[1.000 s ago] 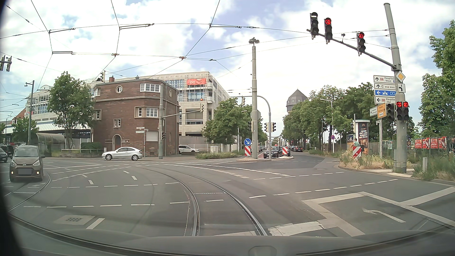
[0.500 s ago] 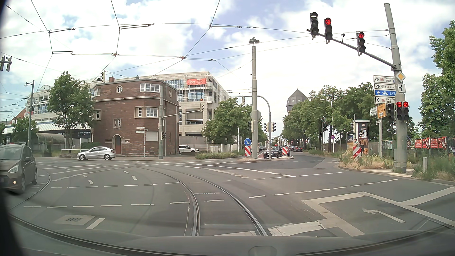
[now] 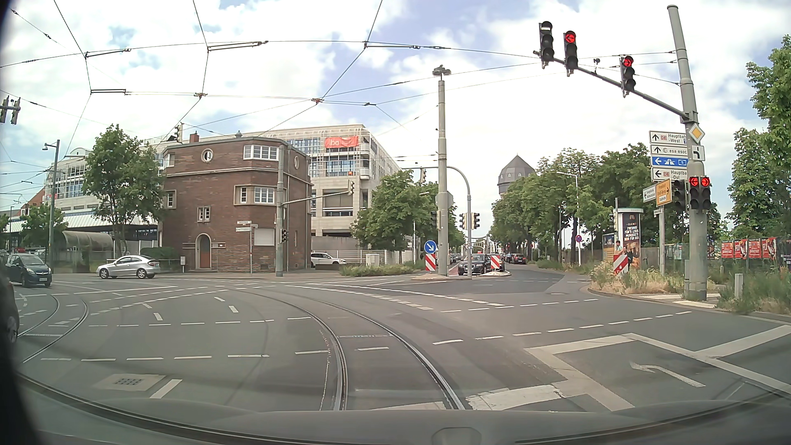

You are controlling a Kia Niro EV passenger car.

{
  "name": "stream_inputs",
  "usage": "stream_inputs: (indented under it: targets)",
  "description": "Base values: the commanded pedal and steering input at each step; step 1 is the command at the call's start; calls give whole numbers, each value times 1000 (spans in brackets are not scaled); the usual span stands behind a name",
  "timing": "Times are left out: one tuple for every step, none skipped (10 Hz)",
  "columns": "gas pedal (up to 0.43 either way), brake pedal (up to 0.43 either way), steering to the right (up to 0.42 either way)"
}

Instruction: Follow the waypoints while adhering to traffic rules and regulations

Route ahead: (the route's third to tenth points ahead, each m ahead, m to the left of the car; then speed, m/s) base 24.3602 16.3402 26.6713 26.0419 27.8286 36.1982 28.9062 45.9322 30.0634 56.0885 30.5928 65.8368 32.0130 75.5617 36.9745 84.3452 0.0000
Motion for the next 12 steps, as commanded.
stream_inputs:
  targets:
    - [0,232,-110]
    - [0,238,-109]
    - [0,238,-110]
    - [0,238,-109]
    - [0,238,-110]
    - [0,238,-109]
    - [0,238,-110]
    - [0,238,-110]
    - [0,238,-110]
    - [0,238,-110]
    - [0,238,-109]
    - [0,238,-110]
